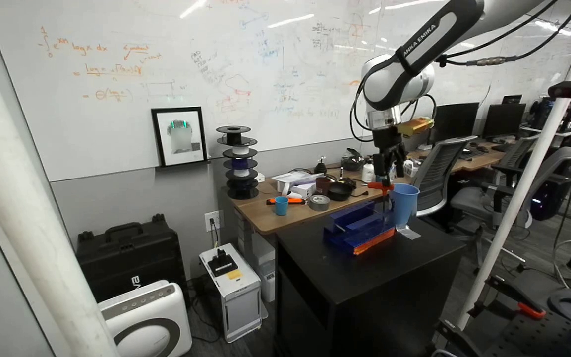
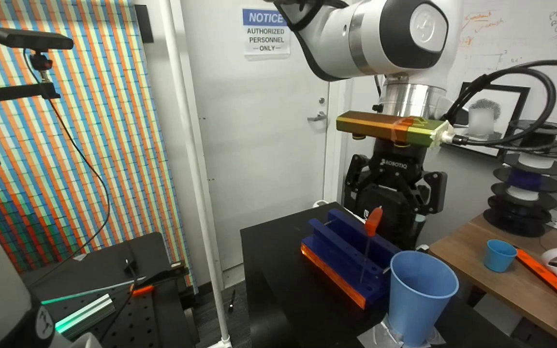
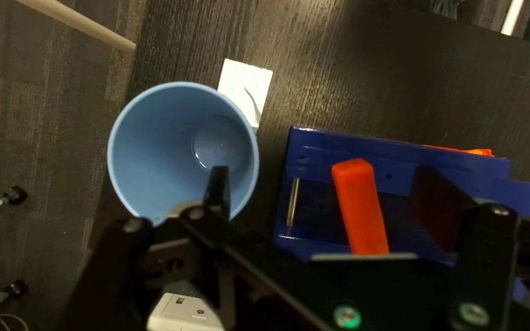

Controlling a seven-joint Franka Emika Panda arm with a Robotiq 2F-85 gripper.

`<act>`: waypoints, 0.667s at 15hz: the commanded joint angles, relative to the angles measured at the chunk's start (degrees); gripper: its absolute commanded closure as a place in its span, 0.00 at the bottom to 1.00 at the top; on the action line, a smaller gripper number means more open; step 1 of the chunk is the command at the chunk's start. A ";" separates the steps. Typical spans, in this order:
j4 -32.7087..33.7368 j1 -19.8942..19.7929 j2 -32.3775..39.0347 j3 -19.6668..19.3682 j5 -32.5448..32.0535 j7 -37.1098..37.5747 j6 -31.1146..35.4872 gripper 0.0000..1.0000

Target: Put the wrench in the light blue cup next to the toolbox

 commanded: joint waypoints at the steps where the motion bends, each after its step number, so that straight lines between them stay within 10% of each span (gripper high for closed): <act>1: 3.05 0.62 3.36 0.44 -2.43 -2.01 0.31 0.32; 7: 3.01 0.21 3.99 0.51 -3.32 -4.28 0.19 0.80; 10: 2.81 -0.39 3.01 0.38 -2.61 -5.25 0.02 0.89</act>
